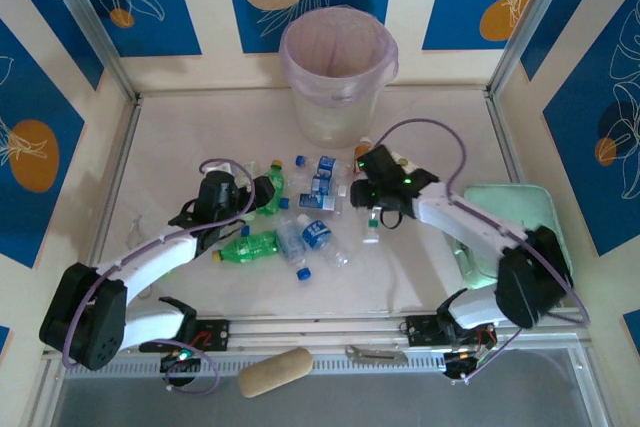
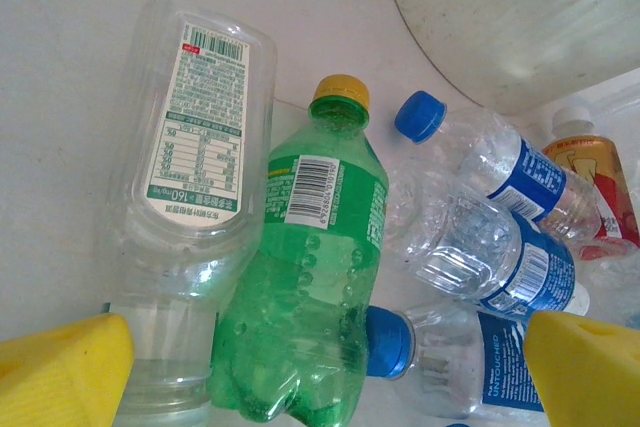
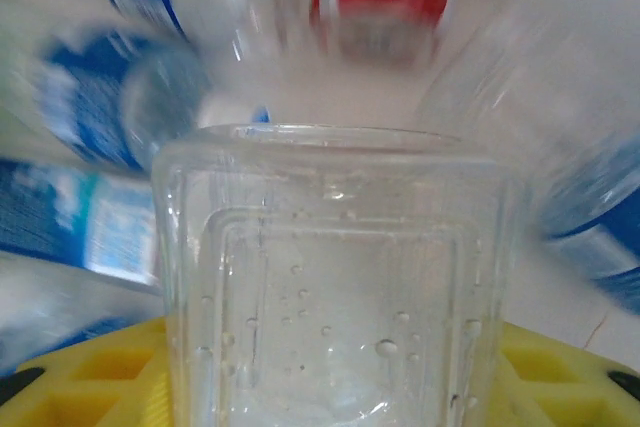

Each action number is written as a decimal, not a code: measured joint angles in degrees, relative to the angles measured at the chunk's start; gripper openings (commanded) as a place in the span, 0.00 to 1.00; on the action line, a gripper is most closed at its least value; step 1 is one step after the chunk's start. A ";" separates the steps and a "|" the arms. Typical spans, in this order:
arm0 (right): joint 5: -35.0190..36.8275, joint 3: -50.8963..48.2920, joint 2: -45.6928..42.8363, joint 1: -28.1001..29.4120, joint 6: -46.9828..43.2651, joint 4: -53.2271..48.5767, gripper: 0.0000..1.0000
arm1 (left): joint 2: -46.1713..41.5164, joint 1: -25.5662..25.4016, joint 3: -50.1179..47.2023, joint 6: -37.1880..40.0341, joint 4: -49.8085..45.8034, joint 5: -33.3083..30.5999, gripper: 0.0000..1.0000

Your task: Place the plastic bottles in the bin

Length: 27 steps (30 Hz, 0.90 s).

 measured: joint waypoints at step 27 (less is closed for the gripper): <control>-23.56 36.96 16.48 -21.46 5.01 37.59 0.50 | -11.74 0.28 -5.44 2.14 -3.41 -2.36 1.00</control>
